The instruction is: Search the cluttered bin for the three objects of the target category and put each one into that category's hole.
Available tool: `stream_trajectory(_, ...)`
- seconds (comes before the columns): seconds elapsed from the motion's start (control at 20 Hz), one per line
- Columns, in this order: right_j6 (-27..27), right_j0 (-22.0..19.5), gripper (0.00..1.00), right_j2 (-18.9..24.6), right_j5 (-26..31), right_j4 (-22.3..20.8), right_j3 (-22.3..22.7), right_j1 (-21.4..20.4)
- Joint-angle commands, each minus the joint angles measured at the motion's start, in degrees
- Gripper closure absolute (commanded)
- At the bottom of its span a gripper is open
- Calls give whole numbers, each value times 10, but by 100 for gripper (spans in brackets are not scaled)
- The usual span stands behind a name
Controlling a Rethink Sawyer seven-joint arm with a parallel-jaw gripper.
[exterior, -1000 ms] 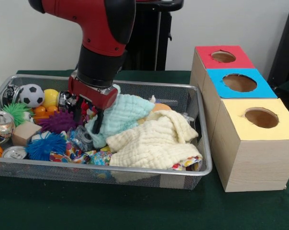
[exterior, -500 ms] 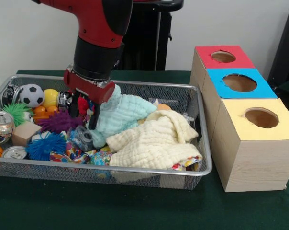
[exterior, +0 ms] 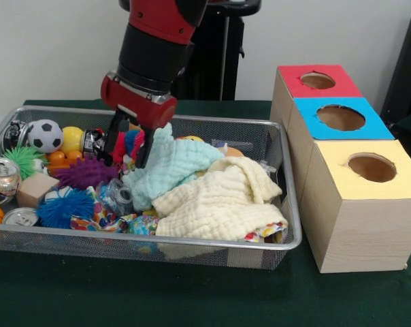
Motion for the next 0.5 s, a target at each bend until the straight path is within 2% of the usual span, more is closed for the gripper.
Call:
stream_trajectory(0.05, 116, -16, 0, 19, -53, 33, 58, 14)
stream_trajectory(0.3, 118, -12, 0, 10, -108, 40, 57, 62)
stream_trajectory(0.5, 118, -10, 0, 2, -126, 46, 58, 73)
